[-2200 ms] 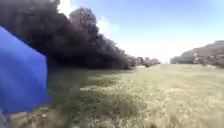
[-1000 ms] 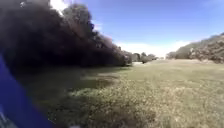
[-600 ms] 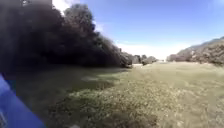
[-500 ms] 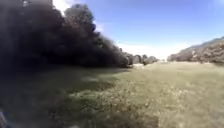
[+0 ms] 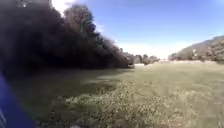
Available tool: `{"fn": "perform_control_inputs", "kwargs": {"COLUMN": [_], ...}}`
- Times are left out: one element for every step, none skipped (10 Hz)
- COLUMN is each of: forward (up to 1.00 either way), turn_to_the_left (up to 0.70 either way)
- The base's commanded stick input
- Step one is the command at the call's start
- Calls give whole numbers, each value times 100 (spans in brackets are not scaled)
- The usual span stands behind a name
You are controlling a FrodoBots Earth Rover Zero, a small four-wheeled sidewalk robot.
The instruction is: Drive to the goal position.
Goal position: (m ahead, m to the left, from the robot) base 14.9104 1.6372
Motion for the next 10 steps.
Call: {"fn": "perform_control_inputs", "kwargs": {"forward": [70,70,70,70,70,70,70,70,70,70], "turn_to_the_left": [-31,-35,-4,-1,-33,-29,0,0,0,0]}}
